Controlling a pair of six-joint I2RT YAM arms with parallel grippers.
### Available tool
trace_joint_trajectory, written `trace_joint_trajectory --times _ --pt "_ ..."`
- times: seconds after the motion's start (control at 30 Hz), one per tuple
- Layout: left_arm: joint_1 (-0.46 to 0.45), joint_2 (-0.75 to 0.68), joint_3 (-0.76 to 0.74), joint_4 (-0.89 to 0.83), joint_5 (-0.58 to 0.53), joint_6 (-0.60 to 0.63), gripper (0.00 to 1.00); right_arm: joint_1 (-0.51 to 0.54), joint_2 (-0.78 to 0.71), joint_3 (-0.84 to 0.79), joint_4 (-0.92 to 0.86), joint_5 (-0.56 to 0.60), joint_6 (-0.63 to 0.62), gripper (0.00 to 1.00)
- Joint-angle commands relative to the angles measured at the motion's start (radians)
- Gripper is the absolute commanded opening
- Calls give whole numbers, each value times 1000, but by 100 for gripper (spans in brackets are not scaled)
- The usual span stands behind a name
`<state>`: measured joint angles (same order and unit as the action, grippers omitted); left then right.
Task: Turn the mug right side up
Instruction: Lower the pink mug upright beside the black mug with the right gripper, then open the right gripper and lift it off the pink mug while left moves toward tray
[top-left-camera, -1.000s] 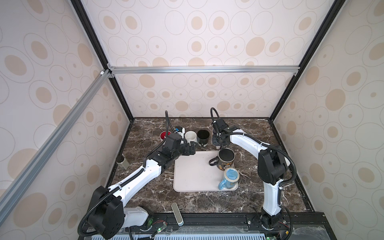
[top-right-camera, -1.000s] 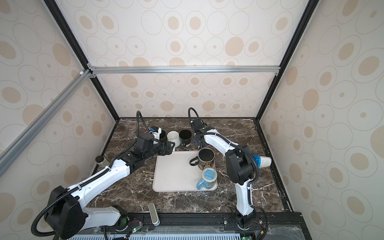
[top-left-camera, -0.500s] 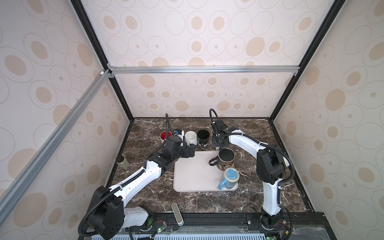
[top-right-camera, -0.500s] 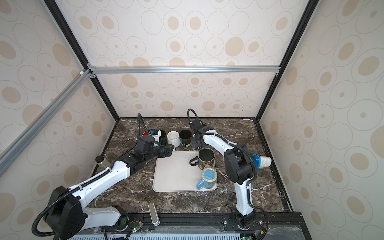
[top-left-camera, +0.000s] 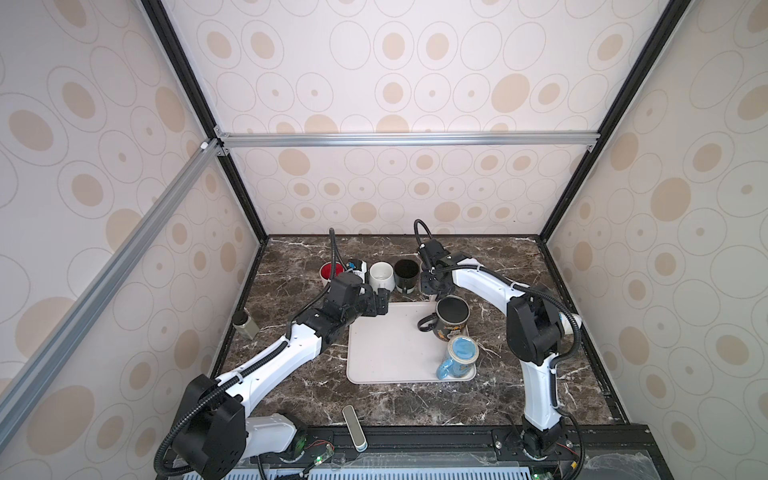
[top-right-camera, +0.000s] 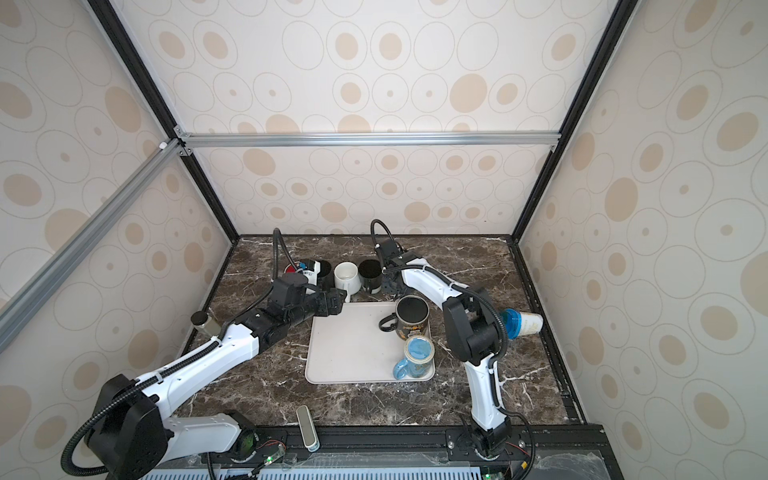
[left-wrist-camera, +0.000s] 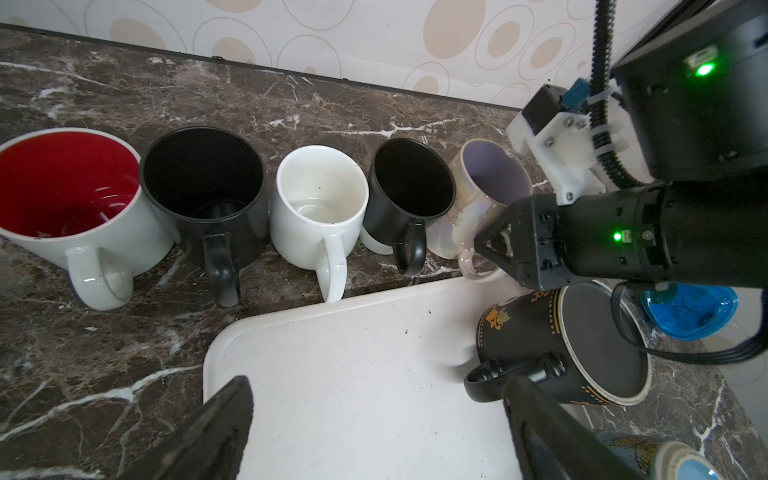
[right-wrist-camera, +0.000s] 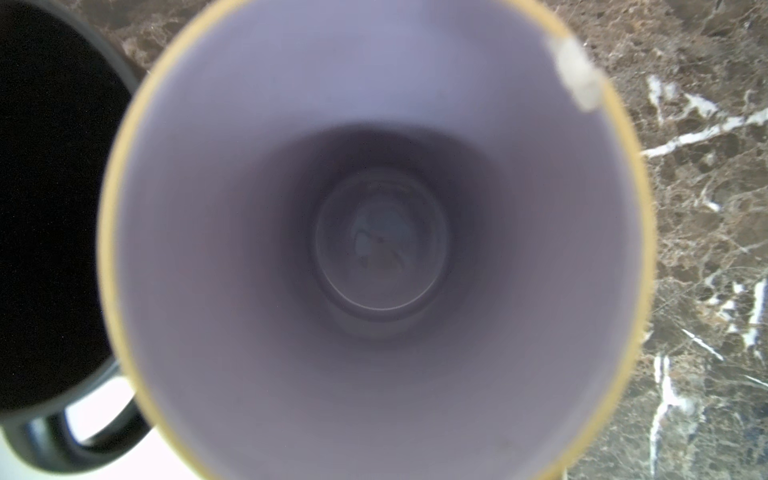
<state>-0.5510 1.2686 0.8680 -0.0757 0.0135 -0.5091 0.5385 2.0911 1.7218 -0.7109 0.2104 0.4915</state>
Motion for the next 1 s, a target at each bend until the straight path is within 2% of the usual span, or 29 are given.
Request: trace_joint_trajectory --times 0.0,0.33,0.57,0.7,0.8,0.97 --pt "-6 -21 -6 12 -21 -5 96 10 -2 46 12 26 16 1" --pt "-7 -26 -15 12 -30 -5 96 16 4 43 -8 44 32 11" --pt "-6 -31 -20 11 -34 -5 97 17 -13 48 -28 22 30 26" --pt "-5 -28 -18 6 -35 -4 97 19 -57 28 -24 -6 32 42" --pt "-6 -27 -19 5 -35 -5 97 18 -90 17 -24 -13 34 50" --pt "-4 -28 -21 4 -33 -5 97 19 -154 12 -50 -17 28 56"
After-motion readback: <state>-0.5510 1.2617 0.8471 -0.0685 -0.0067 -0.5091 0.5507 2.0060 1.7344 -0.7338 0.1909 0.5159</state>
